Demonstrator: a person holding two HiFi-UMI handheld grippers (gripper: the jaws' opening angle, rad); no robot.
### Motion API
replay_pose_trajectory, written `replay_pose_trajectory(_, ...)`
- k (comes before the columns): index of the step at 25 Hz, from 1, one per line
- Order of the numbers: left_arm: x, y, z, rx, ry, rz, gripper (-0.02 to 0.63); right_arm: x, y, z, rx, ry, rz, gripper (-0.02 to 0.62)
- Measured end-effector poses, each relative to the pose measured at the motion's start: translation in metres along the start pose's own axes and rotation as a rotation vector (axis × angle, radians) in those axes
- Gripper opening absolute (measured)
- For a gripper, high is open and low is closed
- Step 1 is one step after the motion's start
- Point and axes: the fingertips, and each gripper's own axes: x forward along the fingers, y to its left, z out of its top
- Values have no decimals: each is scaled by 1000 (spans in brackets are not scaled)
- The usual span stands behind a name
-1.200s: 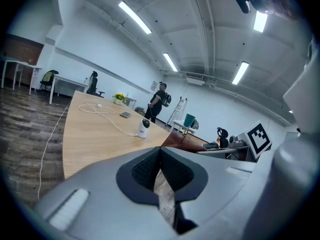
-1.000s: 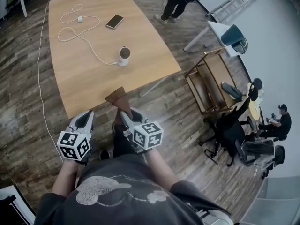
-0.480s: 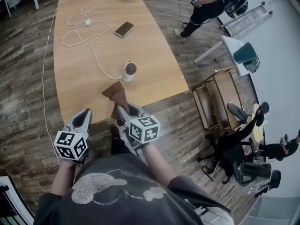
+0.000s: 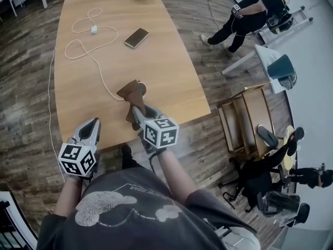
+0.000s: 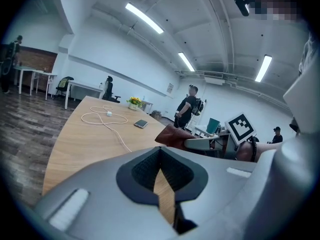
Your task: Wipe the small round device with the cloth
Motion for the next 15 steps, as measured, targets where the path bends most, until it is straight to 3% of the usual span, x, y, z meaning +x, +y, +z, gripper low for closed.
replay_pose_trajectory(15,63,-5,19,-5,-32,55,18,-4,-108,6,90,37,-104,75)
